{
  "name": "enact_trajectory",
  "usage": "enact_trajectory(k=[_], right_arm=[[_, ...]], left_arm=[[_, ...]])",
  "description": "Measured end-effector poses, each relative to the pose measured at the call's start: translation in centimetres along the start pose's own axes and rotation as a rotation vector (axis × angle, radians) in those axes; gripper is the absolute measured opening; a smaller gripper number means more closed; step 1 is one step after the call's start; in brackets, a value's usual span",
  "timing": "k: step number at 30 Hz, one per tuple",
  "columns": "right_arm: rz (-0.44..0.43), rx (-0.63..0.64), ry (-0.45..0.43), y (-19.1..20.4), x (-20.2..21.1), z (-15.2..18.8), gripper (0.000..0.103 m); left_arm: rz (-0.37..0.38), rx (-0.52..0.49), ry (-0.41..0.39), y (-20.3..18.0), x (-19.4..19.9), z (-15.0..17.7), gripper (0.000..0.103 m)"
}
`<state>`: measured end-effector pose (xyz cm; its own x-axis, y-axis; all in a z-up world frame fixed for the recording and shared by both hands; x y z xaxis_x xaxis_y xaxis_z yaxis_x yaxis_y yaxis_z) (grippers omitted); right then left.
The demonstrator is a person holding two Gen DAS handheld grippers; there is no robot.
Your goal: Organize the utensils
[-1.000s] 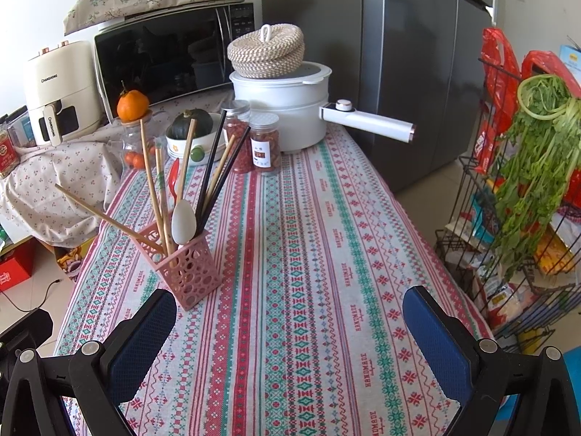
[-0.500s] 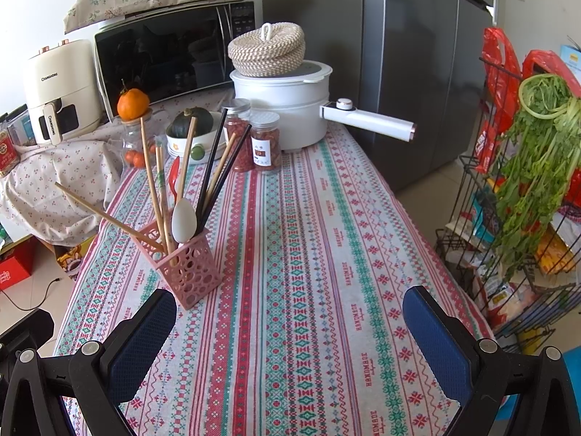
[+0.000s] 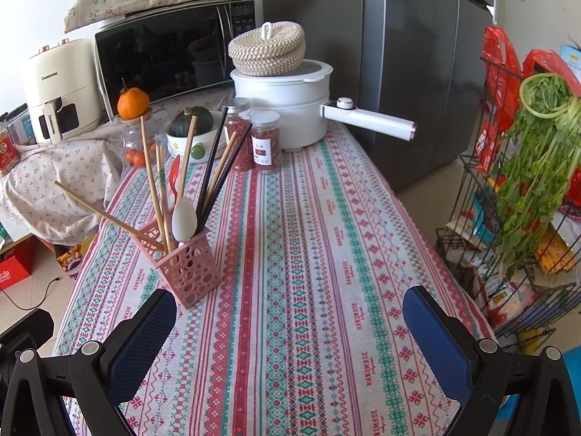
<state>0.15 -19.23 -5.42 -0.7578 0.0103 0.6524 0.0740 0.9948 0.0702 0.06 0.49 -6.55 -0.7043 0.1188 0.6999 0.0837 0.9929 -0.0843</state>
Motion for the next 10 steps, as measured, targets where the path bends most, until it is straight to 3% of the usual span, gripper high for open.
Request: enact_trajectory(k=[10], right_arm=[[0.000, -0.001, 0.000, 0.01, 0.00, -0.01, 0.102]], left_arm=[[0.008, 0.001, 0.000, -0.07, 0.01, -0.09, 0.099]])
Point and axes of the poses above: each gripper's, at about its wrist camera, not at the fingertips, and x roughly against the way its jaws point, y to its left, z to its underside, the point moved 8 cm from there along -x, roughly the way its jaws point
